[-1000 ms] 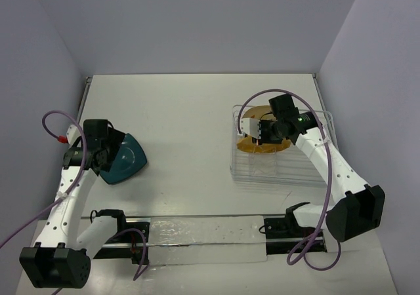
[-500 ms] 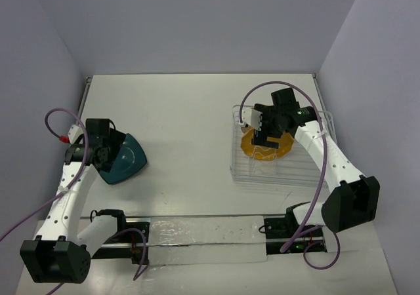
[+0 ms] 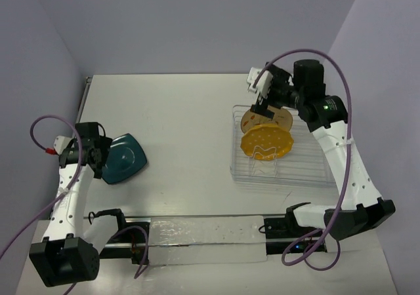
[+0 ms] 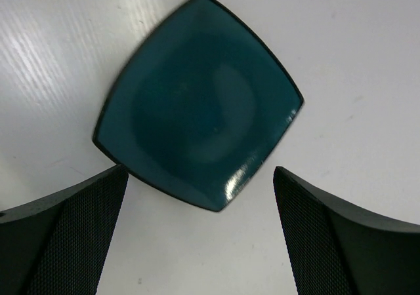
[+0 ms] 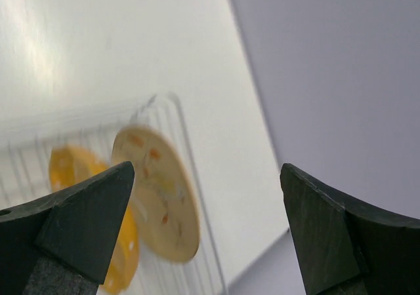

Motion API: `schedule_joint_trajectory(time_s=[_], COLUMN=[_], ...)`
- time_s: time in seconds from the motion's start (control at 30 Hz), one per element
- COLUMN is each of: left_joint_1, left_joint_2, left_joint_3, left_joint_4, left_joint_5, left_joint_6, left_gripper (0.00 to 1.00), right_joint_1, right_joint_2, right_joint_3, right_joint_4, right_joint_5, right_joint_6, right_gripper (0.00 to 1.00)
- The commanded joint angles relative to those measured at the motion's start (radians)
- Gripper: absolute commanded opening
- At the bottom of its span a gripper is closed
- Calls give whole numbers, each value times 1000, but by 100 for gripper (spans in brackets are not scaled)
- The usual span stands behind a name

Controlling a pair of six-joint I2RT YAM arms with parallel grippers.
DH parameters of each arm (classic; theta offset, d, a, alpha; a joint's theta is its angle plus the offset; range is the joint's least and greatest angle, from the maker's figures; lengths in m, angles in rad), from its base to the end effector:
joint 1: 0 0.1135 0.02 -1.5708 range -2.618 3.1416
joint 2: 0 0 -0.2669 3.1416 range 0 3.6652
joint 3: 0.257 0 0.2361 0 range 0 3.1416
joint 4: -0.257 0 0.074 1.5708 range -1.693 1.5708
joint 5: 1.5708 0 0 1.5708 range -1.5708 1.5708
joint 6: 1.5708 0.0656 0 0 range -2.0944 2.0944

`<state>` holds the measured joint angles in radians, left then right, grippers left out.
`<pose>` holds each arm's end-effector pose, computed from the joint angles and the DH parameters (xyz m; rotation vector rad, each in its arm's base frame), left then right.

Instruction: Load the plates into the dish rack

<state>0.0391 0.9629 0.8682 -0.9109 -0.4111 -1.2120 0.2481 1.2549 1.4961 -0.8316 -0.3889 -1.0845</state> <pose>0.1712 0.0329 0.2575 -1.5560 1.9007 0.0318 0.2424 0.0871 0.4050 -1.4724 1.5154 -0.0772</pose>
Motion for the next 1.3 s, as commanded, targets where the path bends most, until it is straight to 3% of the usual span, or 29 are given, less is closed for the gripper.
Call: schedule_joint_trajectory(time_s=[0.0,0.1,0.17,0.27,0.4,0.53,0.67,0.87,1.27], left_joint_1=[125,232,275,344,375,400,401,402,403], left_joint_2=[-11,26,46,48,84,168,227,276,391], left_joint_3=[-85,-92,-95,-106,-121,-151,-184,-206,-204], left_joint_4=[100,126,151,200,263,358,428,513,560], left_joint_5=[70,112,137,164,144,174,184,211,251], left_joint_6=[78,119,147,168,174,164,140,150,191], left_gripper=[99,99,99,99,99,99,99,99,99], right_joint_1=[4,27,59,175,313,372,456,523,616], right_joint_2=[38,90,121,174,304,530,751,969,1197], right_joint_3=[123,163,144,71,72,194,279,395,517], right_joint_4=[255,507,656,782,792,790,785,779,779], right_joint_5=[-247,-292,-318,-242,-97,-114,-91,-207,-225], right_joint_6=[377,800,962,1213,1379,1625,1689,1799,1906], right_gripper=[100,100,100,100,100,100,100,100,100])
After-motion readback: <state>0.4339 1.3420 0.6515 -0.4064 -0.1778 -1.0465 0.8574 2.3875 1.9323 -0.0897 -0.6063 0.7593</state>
